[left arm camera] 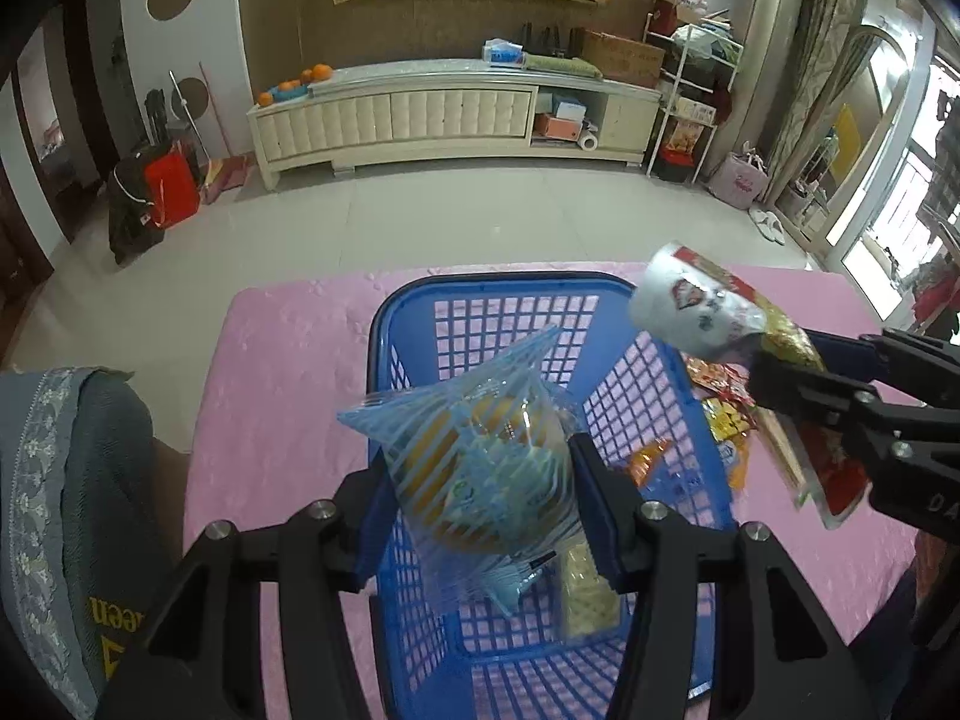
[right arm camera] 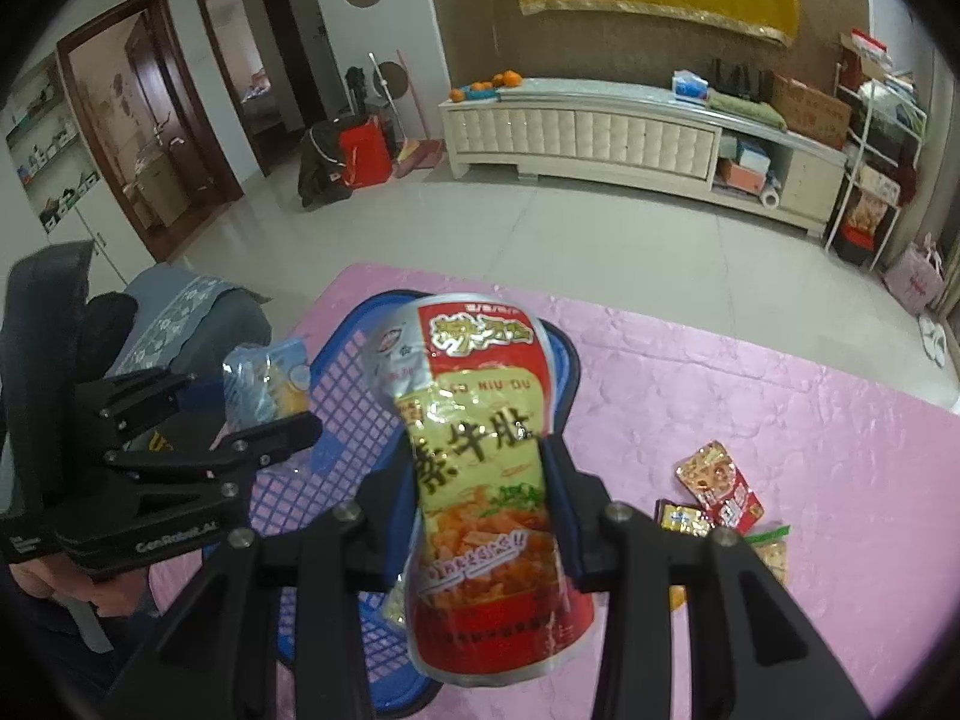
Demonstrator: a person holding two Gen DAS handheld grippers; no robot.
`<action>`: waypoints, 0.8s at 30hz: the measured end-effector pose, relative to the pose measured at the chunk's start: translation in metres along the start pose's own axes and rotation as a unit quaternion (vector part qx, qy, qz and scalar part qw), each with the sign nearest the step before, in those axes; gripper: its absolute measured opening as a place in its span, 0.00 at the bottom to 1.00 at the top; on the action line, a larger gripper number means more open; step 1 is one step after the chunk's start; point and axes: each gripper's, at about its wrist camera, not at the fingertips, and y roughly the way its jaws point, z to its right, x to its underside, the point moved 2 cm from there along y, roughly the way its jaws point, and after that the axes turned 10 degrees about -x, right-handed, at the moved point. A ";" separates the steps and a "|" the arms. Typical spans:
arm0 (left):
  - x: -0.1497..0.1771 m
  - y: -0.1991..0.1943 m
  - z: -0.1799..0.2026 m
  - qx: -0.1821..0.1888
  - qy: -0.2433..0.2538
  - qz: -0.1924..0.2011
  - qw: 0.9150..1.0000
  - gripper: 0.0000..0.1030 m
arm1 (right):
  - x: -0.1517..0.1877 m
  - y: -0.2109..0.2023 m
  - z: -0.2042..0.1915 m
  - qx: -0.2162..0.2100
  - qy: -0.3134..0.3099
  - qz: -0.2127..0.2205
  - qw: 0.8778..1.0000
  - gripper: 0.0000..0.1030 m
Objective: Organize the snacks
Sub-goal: 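Carry the striped bag over the basket and open the left tool to drop it, then lower the red bag into the basket and open the right tool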
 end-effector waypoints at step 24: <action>0.005 -0.028 -0.028 -0.023 -0.012 0.018 0.999 0.75 | -0.007 0.006 -0.017 0.002 -0.011 -0.009 1.000 0.43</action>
